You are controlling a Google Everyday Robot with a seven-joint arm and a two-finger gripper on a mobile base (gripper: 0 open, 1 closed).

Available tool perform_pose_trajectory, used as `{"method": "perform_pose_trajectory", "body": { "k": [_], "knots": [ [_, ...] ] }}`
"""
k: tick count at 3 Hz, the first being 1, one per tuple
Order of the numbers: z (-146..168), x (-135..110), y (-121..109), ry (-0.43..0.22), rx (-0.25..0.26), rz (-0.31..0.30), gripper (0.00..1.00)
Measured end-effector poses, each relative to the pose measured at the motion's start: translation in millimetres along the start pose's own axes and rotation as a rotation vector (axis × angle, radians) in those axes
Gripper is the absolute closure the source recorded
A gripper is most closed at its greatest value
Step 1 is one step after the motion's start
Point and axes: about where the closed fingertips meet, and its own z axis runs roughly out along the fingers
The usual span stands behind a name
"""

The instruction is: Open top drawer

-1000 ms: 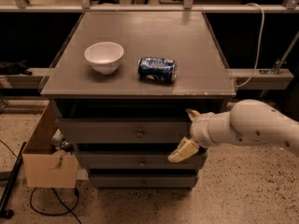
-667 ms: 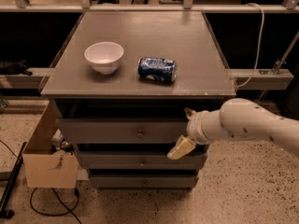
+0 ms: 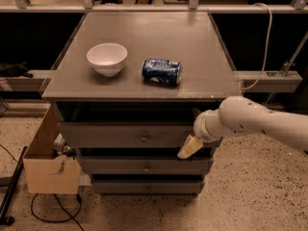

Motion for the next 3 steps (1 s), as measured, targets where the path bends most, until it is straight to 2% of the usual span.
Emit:
{"method": "perform_pose_trajectory", "body": {
  "k": [1,3],
  "knots": [
    [2.4,1.6,0.5,-0.007,-0.005,0.012,0.00],
    [2.1,1.4,0.5,-0.007,-0.006,0.012,0.46]
  ]
}}
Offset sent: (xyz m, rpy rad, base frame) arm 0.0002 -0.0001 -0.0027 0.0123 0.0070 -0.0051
